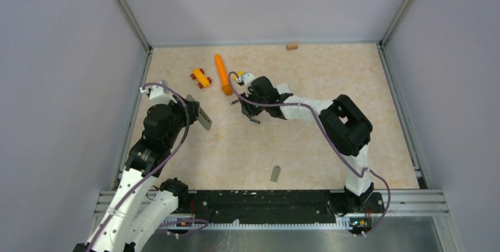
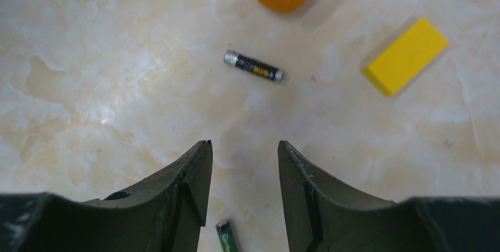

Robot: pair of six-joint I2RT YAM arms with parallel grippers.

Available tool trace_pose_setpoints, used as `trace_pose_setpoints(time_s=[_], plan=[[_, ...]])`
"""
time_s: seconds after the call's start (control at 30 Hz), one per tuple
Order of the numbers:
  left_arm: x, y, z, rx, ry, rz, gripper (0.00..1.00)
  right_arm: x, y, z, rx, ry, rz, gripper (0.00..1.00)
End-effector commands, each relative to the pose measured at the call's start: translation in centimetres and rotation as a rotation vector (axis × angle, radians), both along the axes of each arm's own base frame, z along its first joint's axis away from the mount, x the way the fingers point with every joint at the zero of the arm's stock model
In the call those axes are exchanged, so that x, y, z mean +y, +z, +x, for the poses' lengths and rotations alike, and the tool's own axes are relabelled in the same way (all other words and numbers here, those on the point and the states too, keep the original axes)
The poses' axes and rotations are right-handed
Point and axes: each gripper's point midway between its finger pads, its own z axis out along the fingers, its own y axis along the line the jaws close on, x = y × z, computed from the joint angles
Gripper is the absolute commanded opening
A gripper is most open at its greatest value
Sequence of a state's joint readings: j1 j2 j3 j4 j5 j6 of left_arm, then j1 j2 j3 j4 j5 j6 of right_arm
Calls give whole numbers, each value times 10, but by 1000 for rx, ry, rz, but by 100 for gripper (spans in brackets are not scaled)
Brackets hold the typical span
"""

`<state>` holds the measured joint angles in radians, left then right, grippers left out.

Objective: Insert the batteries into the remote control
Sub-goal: Pick up the battery from the center of the board.

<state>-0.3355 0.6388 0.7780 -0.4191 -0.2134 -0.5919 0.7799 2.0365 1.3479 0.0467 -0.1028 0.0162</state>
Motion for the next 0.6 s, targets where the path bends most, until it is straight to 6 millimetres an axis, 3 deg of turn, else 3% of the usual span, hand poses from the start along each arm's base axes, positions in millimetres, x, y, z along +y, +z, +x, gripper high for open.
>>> trace_pose_setpoints(time_s=[0.0, 0.1, 0.3, 0.57], plan=[[8, 27, 7, -73, 51, -1, 0, 37, 16, 23, -212, 219, -36, 47], [15, 28, 8, -62, 89, 12, 0, 42, 2, 31, -235, 299, -101, 49], [21, 39, 8, -81, 111, 34, 0, 42, -6, 44, -289, 373, -129, 54], [22, 44, 8, -79, 107, 51, 0, 50, -24, 31, -156, 549, -107, 50]])
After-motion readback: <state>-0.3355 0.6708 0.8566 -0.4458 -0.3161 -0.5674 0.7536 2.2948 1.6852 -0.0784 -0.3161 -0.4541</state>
